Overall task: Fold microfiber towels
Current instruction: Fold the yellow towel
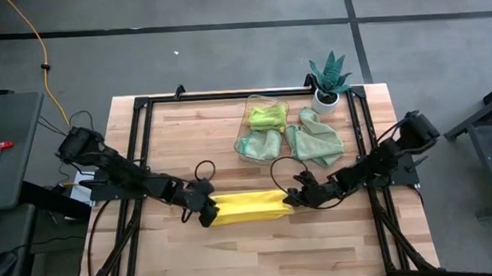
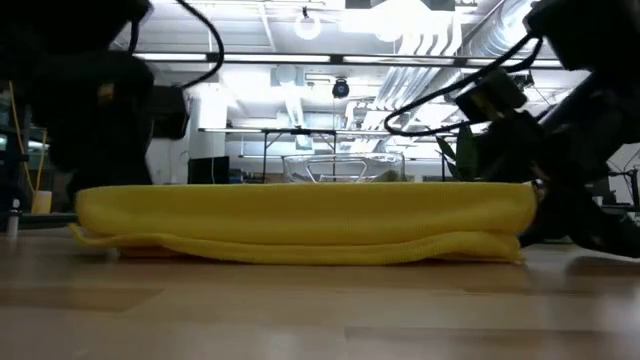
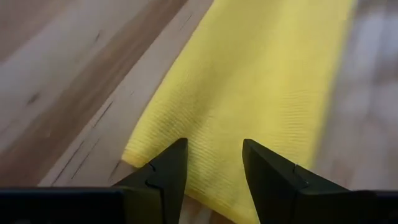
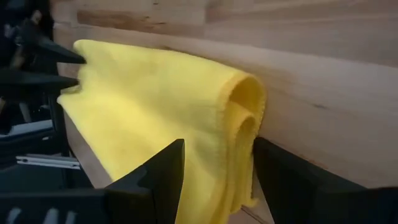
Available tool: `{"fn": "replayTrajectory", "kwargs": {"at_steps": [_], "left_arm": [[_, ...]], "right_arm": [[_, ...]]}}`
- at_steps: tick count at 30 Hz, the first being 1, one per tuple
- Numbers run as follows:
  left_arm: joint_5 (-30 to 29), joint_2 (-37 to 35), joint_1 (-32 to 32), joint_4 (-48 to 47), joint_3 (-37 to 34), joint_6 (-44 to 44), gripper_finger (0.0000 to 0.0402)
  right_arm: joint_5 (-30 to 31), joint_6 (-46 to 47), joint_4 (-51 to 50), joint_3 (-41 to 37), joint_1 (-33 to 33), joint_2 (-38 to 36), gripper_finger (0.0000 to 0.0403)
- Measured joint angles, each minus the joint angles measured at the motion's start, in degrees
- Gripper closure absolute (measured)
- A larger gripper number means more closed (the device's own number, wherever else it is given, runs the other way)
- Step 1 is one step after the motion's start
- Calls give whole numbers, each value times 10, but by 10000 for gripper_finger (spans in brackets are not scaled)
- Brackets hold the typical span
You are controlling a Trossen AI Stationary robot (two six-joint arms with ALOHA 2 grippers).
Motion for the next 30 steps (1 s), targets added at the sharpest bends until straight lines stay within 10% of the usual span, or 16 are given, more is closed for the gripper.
{"fn": "replayTrajectory", "kwargs": {"at_steps": [11, 15, 19, 30], "left_arm": [[-21, 48, -17, 11, 2, 6, 257], [-30, 49, -18, 12, 2, 25, 257], [-27, 32, -9, 9, 1, 57, 257], [-79, -91, 13, -60, 5, 186, 257]], "right_arm": [[8, 2, -12, 69, -4, 63, 221], [4, 6, -33, 66, -4, 49, 279], [10, 1, -122, 64, -3, 7, 385], [-32, -1, -460, 69, -4, -185, 399]]}}
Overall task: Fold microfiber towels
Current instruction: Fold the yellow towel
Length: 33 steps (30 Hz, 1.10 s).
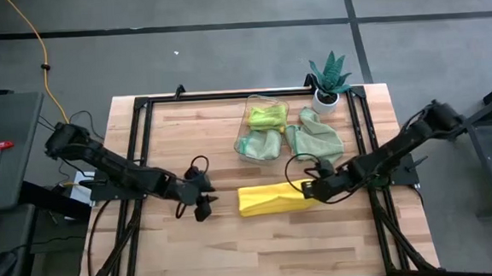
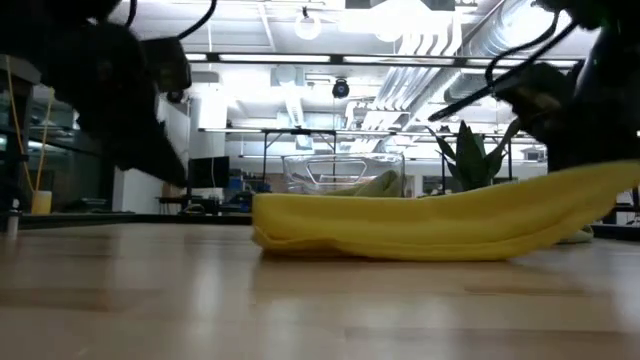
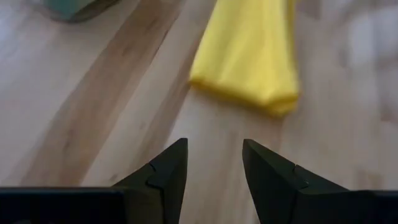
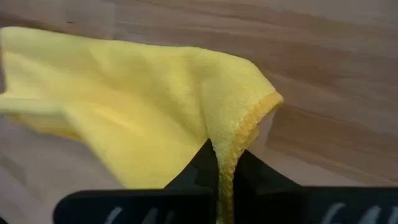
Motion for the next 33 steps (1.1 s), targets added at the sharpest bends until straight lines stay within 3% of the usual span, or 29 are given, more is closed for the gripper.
{"fn": "replayTrajectory", "kwargs": {"at_steps": [6, 13, 26, 33], "left_arm": [[-7, 47, 0, -14, 0, 25, 283], [-21, 161, 0, 119, 3, 26, 391], [-43, 290, 4, 144, 122, 85, 400], [-35, 303, 12, 149, 138, 85, 401]], "right_arm": [[-6, -24, -122, 75, -4, -15, 401], [-5, -50, -156, 153, -4, 24, 402], [1, -82, -157, 268, -9, 128, 403], [16, -83, -57, 291, -34, 193, 403]]}}
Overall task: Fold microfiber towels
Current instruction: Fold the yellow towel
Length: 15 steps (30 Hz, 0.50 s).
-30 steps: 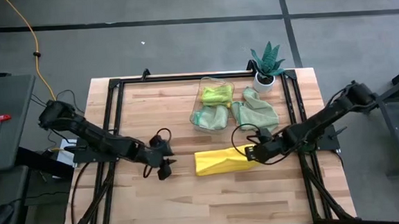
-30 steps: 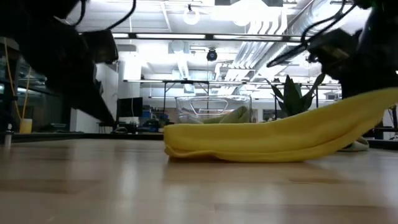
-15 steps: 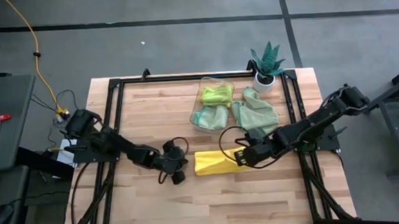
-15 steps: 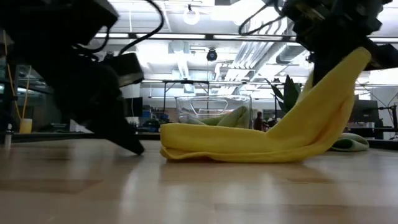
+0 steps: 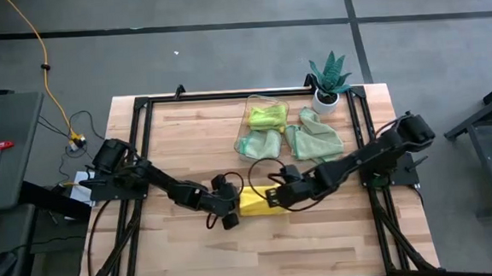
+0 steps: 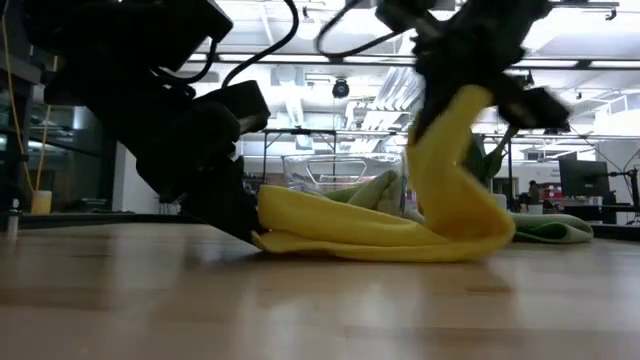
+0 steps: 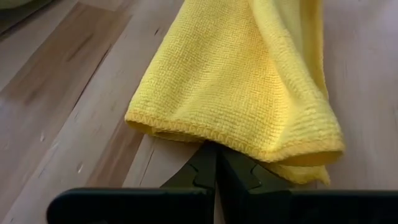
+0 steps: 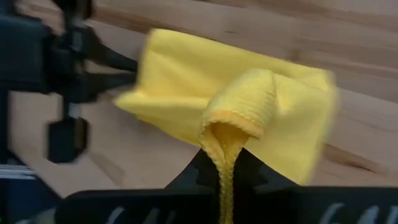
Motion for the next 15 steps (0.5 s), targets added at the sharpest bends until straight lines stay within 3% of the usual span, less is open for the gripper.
{"fn": "replayTrajectory", "kwargs": {"at_steps": [9, 15], "left_arm": [[2, 1, 0, 8, 0, -5, 401], [2, 1, 0, 9, 0, -5, 401]], "right_arm": [[4, -8, 169, 12, -26, 87, 403], [9, 0, 208, 12, -30, 119, 399]]}}
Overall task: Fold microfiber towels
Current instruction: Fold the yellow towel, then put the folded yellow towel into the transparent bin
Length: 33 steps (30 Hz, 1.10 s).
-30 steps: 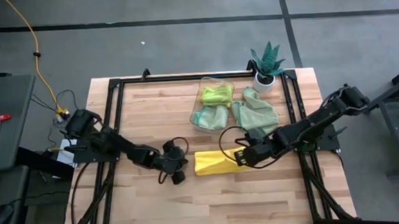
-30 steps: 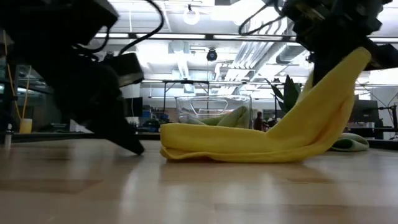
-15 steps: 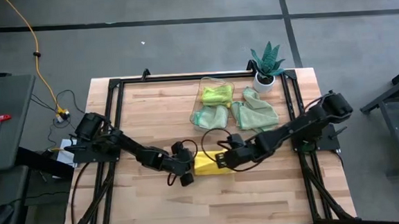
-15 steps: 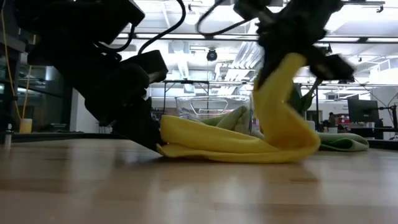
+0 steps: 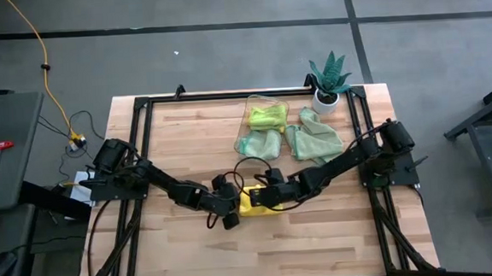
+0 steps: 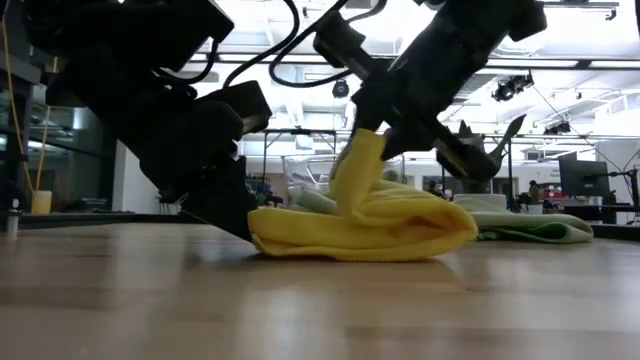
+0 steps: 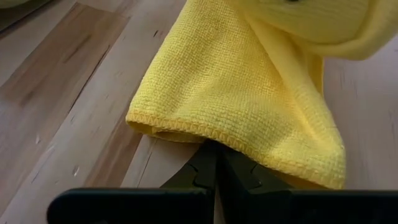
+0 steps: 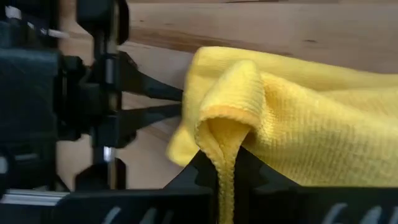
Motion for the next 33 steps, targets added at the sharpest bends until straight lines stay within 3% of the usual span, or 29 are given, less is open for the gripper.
{"fn": "replayTrajectory", "kwargs": {"at_steps": [5, 14, 18, 26, 33], "left_arm": [[-4, 0, 0, 0, 0, 0, 401], [-8, 0, 0, 0, 0, 4, 401], [-6, -10, 0, -24, 0, 17, 401], [-5, -84, 0, -122, -3, 48, 401], [-18, -214, -21, -113, -45, 36, 401]], "right_arm": [[4, 9, 36, 0, -3, 5, 366], [0, -23, 111, 0, -24, 1, 222], [-3, -84, 130, 0, -30, -16, 183], [-19, -176, -70, 0, -30, -102, 171], [-52, -136, -219, -23, -12, -142, 171]]}}
